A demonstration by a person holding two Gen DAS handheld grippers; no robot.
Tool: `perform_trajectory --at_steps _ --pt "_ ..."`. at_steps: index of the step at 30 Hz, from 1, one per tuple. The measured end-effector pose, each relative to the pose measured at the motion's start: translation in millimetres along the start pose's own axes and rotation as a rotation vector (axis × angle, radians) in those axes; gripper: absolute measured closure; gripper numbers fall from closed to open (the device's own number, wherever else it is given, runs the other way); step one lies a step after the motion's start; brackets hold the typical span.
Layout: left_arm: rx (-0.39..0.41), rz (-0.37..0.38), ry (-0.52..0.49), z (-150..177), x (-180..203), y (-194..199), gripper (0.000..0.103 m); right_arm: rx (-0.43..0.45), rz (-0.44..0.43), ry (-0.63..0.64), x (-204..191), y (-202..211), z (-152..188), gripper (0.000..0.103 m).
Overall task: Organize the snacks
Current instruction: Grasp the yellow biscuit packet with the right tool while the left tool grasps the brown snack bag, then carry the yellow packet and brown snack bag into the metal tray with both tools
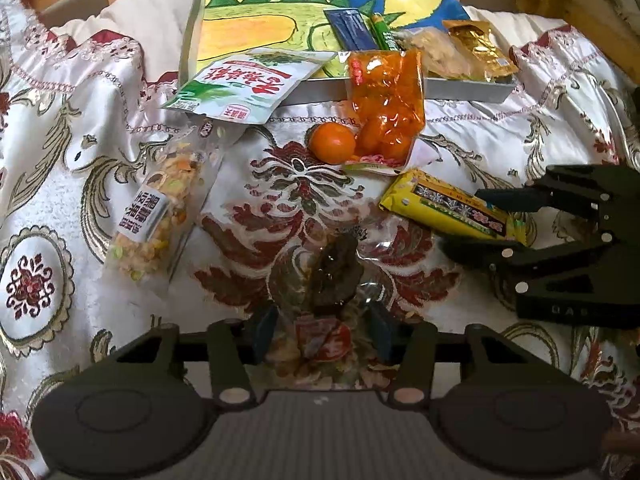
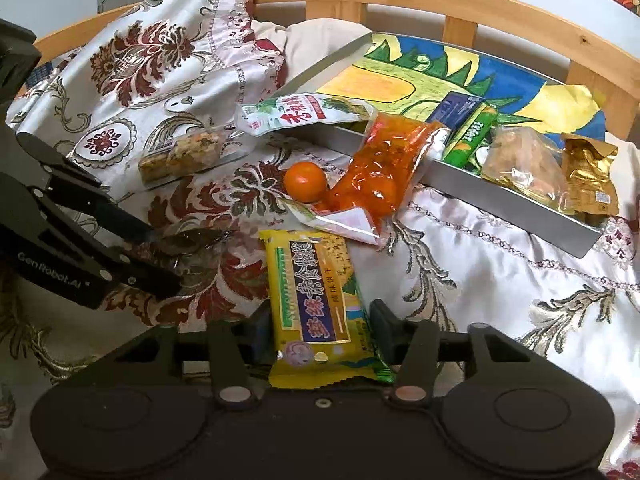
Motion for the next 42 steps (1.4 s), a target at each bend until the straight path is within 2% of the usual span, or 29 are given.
perform_trajectory --at_steps 8,17,25,33,42 --pt "0.026 0.005 0.061 1 -5 13 0.052 -0.017 0.062 0.104 -10 7 -1 0.054" --pt "0.097 -0.001 0.124 0 -8 32 0.052 0.001 0.202 0.315 -27 26 -3 0.055" --pt "0.179 0.011 0.111 -14 3 44 0.052 0.091 0.284 0.3 -17 43 -20 0.055" --pt "0.246 0.029 0.159 -56 12 49 0.052 0.189 0.406 0.247 10 55 -35 0.055" --pt "0.31 -0.01 0.175 -130 28 50 0.052 0.291 0.538 0.221 56 47 -61 0.055"
Point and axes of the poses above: each gripper's, at about its wrist camera, not at the fingertips, and y roughly against the way its jaws point, x to its right, z to its underside, the point moved 10 cm from there along -y, roughly the way its jaws point, and after that the axes turned 10 degrees about y, right-handed, at the moved point
